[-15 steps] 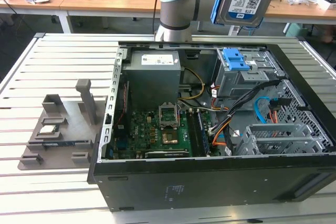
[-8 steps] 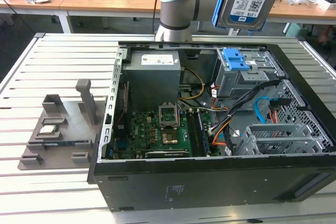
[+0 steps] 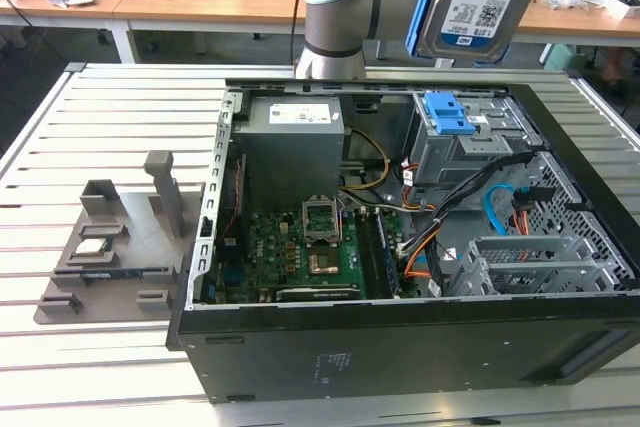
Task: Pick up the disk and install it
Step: 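Pick up the disk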
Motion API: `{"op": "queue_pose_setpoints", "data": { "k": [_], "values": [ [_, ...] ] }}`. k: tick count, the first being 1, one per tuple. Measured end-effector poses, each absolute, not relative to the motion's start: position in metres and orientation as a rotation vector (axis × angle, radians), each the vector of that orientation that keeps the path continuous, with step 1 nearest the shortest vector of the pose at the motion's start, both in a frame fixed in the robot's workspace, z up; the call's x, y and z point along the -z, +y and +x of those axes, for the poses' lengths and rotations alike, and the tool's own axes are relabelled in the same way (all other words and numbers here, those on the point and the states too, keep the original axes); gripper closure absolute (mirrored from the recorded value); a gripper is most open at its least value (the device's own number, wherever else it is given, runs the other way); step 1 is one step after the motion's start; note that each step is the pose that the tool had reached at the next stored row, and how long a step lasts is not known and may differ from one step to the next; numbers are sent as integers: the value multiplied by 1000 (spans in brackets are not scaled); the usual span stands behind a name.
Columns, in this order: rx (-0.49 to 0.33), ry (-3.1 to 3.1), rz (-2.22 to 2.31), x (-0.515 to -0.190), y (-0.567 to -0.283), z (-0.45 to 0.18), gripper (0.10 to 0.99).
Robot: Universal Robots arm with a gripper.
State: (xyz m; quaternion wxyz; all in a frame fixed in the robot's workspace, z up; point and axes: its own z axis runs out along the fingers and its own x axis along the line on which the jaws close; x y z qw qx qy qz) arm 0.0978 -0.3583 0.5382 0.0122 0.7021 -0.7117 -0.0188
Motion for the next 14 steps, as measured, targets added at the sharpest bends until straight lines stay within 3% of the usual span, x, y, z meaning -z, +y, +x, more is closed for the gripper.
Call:
{"op": "queue_pose_setpoints", "data": {
  "k": [14],
  "values": [
    [59,-2219,2189,-538,-376,98,722]
  ]
}}
